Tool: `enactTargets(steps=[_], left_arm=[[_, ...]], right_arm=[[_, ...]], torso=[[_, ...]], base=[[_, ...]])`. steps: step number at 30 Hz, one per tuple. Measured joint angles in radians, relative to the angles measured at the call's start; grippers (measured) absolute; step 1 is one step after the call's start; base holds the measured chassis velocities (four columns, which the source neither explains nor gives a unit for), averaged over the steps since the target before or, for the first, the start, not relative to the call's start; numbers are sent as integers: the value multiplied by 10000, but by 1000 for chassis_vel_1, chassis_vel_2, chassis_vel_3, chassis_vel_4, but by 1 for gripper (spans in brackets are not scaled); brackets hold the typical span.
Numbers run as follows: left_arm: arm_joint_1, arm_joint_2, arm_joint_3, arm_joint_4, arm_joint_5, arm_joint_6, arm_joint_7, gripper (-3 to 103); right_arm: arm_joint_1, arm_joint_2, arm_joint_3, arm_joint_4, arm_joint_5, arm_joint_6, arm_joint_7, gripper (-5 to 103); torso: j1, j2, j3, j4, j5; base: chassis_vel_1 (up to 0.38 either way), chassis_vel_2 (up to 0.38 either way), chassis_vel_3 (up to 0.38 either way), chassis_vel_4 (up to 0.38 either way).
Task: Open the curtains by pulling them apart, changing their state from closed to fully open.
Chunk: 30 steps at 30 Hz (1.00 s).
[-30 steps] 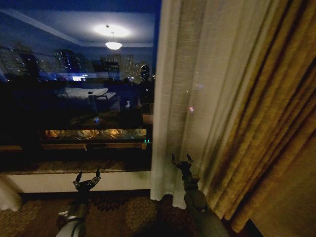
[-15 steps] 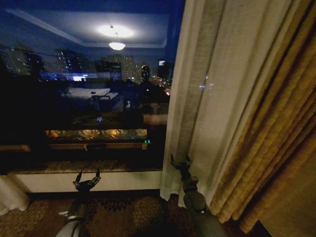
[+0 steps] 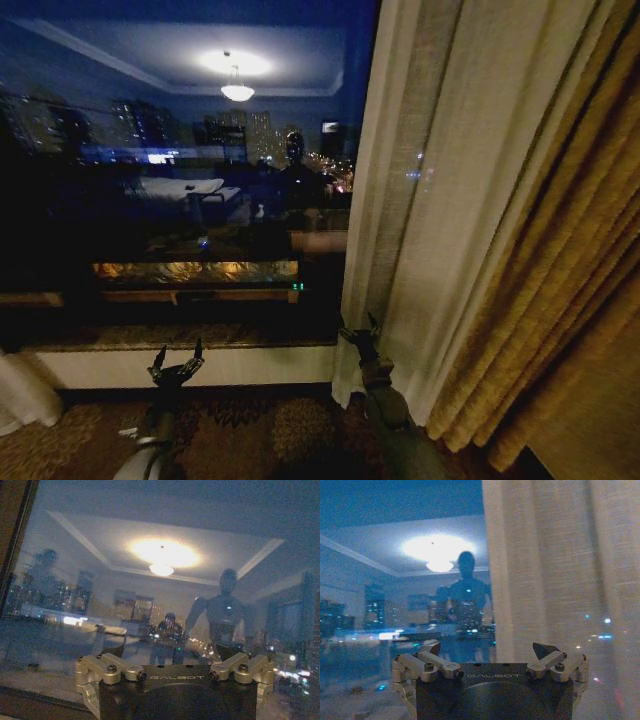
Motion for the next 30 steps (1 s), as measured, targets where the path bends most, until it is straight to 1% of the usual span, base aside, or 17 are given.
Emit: enactTargets(steps=[2, 4, 10, 14, 15, 17, 19, 21, 24, 30], left_arm=[[0, 0, 1, 0, 0, 0, 0, 100], [0, -1, 1, 0, 0, 0, 0, 100], [0, -1, 1, 0, 0, 0, 0, 100], [0, 0, 1, 0, 0, 0, 0, 100], [0, 0, 1, 0, 0, 0, 0, 100], [0, -1, 1, -1, 0, 0, -1, 100], [-1, -1, 1, 0, 0, 0, 0, 100], [-1, -1, 1, 0, 0, 0, -1, 100], [-1, -1, 2, 0, 0, 0, -1, 100], [0, -1, 1, 0, 0, 0, 0, 100]], right_arm=[[58, -44, 27, -184, 212, 232, -518, 100], [80, -63, 48, -254, 323, 275, -804, 100], [221, -58, -40, -353, 387, 139, -702, 100], [553, -35, -308, -532, 339, 120, -39, 100], [553, -35, -308, -532, 339, 120, -39, 100], [701, -10, -383, -594, 267, 56, 228, 100], [1040, 8, -477, -824, -25, -111, 646, 100], [1168, 7, -504, -917, -114, -183, 758, 100], [1801, -25, -613, -1370, -284, -508, 1226, 100], [2703, -60, -648, -2178, -335, -651, 1367, 100]], torso=[[0, 0, 1, -2, 3], [0, 0, 0, -2, 5], [-1, 0, 0, -2, 2], [-2, 3, -1, -2, 2], [-2, 3, -1, -2, 2], [-1, 2, 0, -2, 3], [8, -2, 4, -1, 2], [9, -3, 4, -2, 2], [6, -2, 3, -2, 2], [-5, 2, -1, -2, 3]], base=[[0, 0, 0, 0], [0, 0, 0, 0], [-19, 9, 15, -14], [-65, 110, 66, -94], [-78, 117, 83, -101], [-88, 110, 78, -133], [-71, 98, 71, -80], [-60, 93, 38, -71], [-11, 17, 6, -14], [0, 0, 0, 0]])
